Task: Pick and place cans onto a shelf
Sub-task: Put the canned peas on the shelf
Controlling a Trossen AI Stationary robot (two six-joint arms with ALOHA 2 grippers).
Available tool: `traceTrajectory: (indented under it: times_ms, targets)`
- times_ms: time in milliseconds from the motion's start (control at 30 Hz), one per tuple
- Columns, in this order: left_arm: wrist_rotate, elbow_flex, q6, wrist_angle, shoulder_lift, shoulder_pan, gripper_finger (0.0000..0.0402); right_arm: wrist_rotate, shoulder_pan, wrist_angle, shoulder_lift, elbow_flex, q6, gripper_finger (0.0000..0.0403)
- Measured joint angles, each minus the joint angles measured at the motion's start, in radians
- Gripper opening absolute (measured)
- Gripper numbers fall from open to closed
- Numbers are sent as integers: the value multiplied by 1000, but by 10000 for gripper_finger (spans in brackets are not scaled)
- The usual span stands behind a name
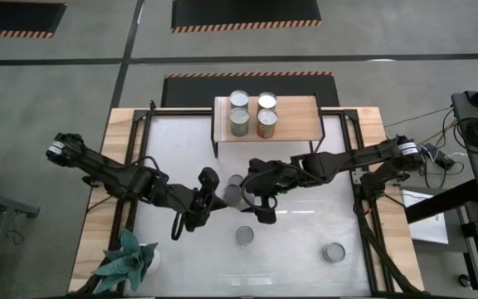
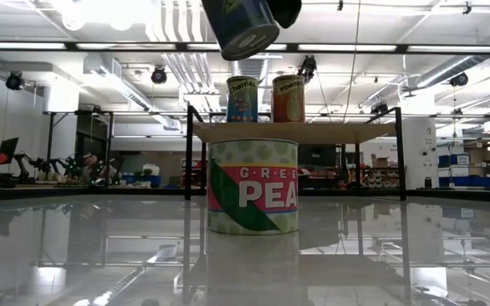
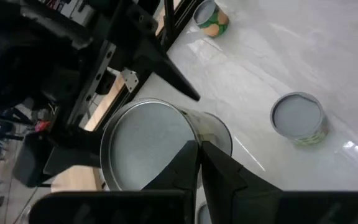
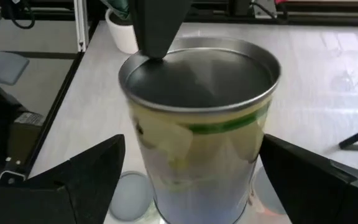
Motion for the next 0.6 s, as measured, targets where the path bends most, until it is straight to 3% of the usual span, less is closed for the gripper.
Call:
traceTrajectory:
  times_ms: [267, 600]
  targets:
    - [4, 0, 5, 11, 0, 0, 0, -2, -2, 18, 0, 0, -96, 327]
    - [0, 0, 40, 39, 0, 1, 0, -3, -6, 61, 21, -6, -189, 367]
